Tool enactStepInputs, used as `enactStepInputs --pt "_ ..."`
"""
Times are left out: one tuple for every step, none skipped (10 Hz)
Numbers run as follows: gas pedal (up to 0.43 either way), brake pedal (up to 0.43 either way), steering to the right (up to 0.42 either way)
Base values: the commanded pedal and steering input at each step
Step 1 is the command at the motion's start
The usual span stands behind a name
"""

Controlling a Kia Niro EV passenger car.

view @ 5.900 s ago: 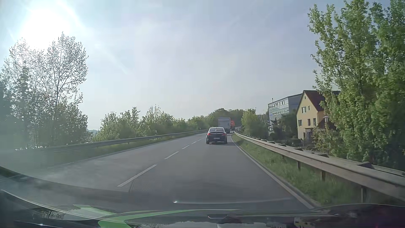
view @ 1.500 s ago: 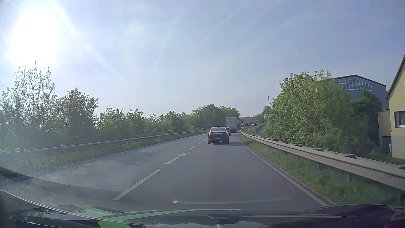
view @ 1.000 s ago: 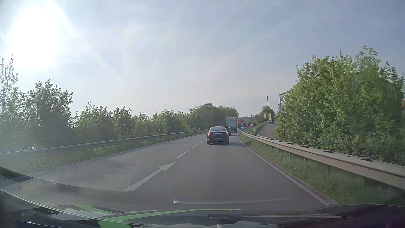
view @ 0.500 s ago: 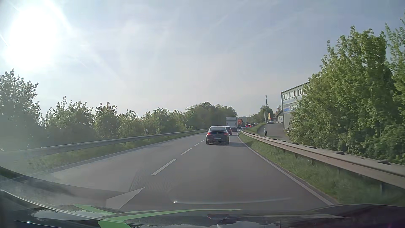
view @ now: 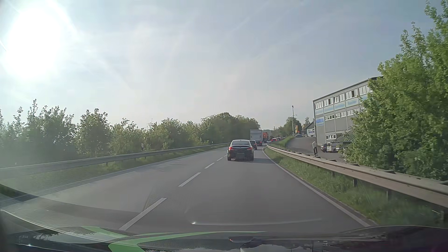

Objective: Follow the waypoints while adhering to traffic rules and regulations

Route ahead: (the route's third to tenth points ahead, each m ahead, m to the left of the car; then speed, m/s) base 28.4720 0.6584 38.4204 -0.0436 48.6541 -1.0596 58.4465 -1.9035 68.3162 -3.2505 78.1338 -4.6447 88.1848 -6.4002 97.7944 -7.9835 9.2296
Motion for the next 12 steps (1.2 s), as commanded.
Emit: enactStepInputs --pt "0.079 0.0 0.007" --pt "0.079 0.0 0.007" --pt "0.079 0.0 0.007" --pt "0.079 0.0 0.008" --pt "0.079 0.0 0.007" --pt "0.079 0.0 0.007" --pt "0.079 0.0 0.007" --pt "0.079 0.0 0.007" --pt "0.079 0.0 0.007" --pt "0.079 0.0 0.008" --pt "0.059 0.0 0.007" --pt "0.028 0.0 0.007"
